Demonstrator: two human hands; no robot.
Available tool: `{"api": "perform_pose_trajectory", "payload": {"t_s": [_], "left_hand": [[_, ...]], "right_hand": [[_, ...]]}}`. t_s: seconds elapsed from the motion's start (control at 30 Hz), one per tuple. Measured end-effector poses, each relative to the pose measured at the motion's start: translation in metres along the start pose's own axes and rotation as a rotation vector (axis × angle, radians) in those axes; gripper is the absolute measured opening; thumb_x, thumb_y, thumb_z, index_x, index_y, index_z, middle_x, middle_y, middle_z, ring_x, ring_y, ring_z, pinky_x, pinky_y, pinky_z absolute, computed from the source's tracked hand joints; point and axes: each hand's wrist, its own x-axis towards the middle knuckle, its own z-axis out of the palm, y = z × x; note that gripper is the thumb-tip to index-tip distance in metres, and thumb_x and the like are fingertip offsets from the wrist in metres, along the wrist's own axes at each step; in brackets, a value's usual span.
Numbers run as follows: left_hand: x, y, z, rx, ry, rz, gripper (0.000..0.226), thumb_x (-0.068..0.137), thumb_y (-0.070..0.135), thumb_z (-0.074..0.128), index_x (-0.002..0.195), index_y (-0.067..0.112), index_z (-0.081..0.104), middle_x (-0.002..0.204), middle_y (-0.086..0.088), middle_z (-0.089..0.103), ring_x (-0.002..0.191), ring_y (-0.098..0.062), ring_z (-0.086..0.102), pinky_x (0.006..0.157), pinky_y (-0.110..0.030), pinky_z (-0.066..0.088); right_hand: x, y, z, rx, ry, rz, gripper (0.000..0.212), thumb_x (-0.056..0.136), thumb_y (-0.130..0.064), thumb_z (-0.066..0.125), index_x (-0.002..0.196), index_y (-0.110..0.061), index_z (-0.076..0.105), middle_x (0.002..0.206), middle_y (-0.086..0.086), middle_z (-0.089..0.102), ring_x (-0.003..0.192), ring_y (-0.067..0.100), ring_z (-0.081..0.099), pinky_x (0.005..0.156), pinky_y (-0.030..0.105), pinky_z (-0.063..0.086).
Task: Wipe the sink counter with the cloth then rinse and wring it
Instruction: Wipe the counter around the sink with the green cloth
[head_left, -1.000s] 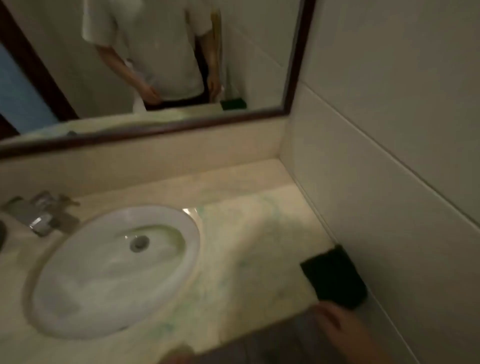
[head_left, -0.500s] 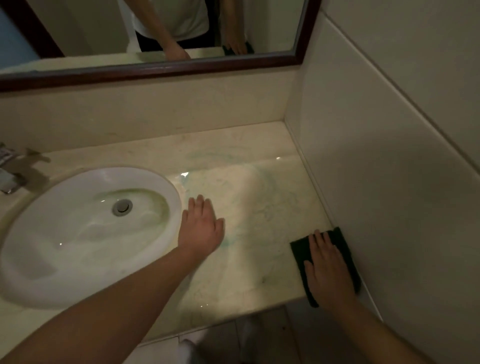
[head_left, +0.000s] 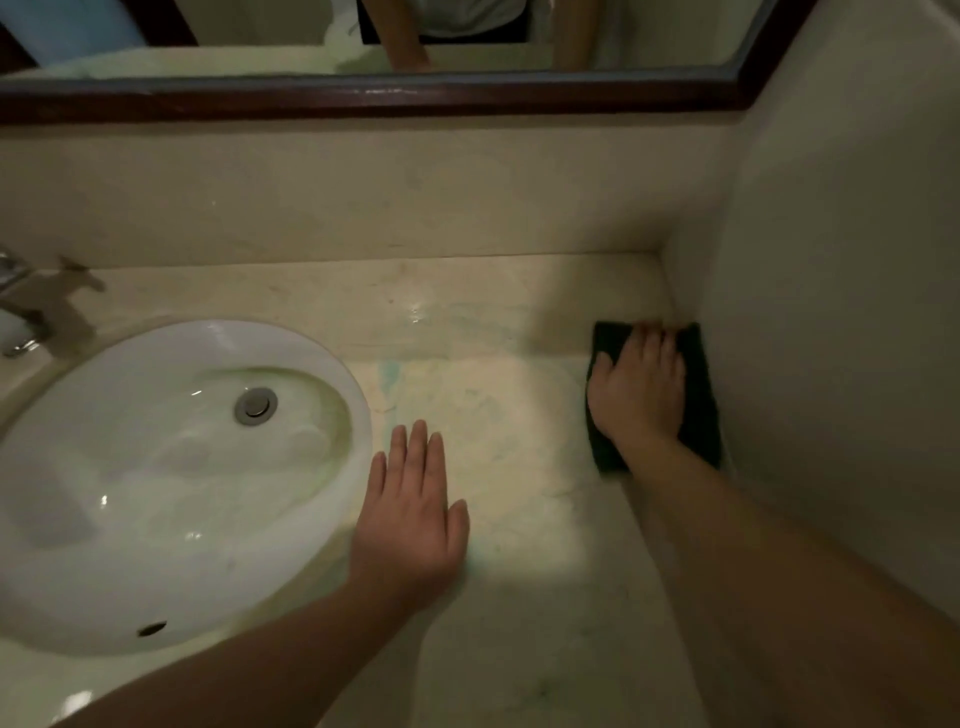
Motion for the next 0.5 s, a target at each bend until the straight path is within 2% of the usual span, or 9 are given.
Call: {"api": "perform_pose_trajectory", "payload": {"t_s": [0.1, 0.27, 0.37, 0.5], "left_hand": [[0.001, 0.000, -0.001, 0.012, 0.000, 0.000, 0.073, 0.092, 0.039, 0.033, 0.153, 0.004, 0.013, 0.161, -0.015, 0.005, 0.149, -0.030, -0.003, 0.120, -0.050, 0.013], [0.002, 0.001, -0.002, 0.021, 0.004, 0.004, 0.074, 0.091, 0.039, 0.032, 0.153, 0.004, 0.011, 0.161, -0.015, 0.003, 0.149, -0.030, -0.005, 0.120, -0.049, 0.011], [0.001, 0.001, -0.001, 0.010, 0.015, 0.025, 0.073, 0.091, 0.039, 0.031, 0.152, 0.003, 0.015, 0.161, -0.017, 0.006, 0.149, -0.031, -0.001, 0.120, -0.049, 0.011], [0.000, 0.002, -0.001, 0.044, 0.026, 0.024, 0.072, 0.092, 0.040, 0.025, 0.152, 0.001, 0.016, 0.160, -0.019, 0.010, 0.149, -0.033, 0.003, 0.120, -0.048, 0.010]], "right_hand": [[0.041, -0.052, 0.004, -0.013, -0.015, -0.093, 0.070, 0.098, -0.042, 0.024, 0.153, 0.000, 0.010, 0.162, 0.016, 0.011, 0.149, 0.031, 0.009, 0.121, 0.043, 0.010], [0.033, -0.109, 0.014, -0.057, -0.076, -0.451, 0.068, 0.097, -0.045, 0.021, 0.155, -0.010, 0.009, 0.164, 0.009, 0.007, 0.150, 0.026, 0.004, 0.121, 0.043, 0.010], [-0.031, -0.090, 0.018, -0.053, -0.039, -0.512, 0.066, 0.097, -0.043, 0.025, 0.153, -0.011, 0.020, 0.162, 0.010, 0.019, 0.149, 0.027, 0.016, 0.121, 0.043, 0.017], [-0.186, -0.020, 0.026, -0.018, -0.102, -0.421, 0.065, 0.098, -0.044, 0.027, 0.154, -0.011, 0.019, 0.161, 0.009, 0.017, 0.149, 0.025, 0.016, 0.121, 0.041, 0.012]]}}
